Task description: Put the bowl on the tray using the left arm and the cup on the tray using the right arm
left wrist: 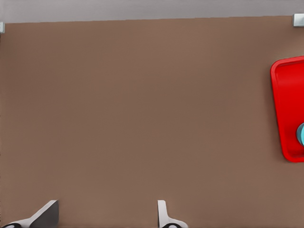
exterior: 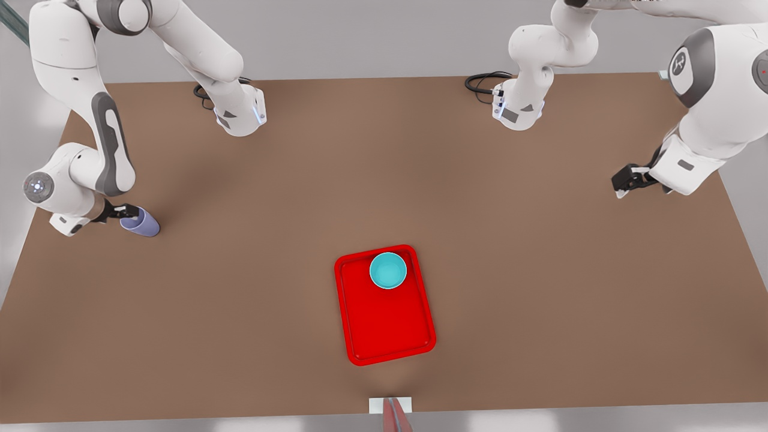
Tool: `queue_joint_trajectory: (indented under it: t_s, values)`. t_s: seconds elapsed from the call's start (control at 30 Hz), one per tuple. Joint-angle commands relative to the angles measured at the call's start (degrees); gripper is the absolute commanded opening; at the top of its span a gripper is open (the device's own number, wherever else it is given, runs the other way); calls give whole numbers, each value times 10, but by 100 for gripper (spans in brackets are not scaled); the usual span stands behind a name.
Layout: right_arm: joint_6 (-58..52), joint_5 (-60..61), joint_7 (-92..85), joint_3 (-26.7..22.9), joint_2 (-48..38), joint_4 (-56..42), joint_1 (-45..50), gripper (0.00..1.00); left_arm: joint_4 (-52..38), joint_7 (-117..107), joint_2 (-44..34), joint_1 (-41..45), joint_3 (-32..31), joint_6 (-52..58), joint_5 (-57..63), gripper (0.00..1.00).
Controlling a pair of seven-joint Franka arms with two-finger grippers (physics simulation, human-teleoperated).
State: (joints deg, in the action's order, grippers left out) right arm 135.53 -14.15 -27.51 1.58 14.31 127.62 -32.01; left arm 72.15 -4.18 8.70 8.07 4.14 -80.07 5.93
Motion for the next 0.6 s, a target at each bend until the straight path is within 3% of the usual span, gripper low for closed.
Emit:
queue_joint_trajectory:
  t_s: [0.0,0.4,0.43,0.5,0.53,0.57]
  values:
    - [0,0,0,0,0,0,0,100,0,0,0,2,0,0,13,100]
    - [-1,0,-1,0,19,1,-5,100,-6,-1,-5,16,-4,1,12,100]
    - [-2,0,-1,0,22,1,-5,95,-9,-1,-6,20,-8,1,11,100]
    - [-6,0,-1,1,23,0,-5,43,-19,1,-7,15,-6,6,13,100]
    - [-7,0,0,0,23,0,-5,28,-19,1,-7,14,-4,6,11,100]
    - [-8,1,0,1,24,-3,-5,25,-20,1,-7,13,-1,4,11,100]
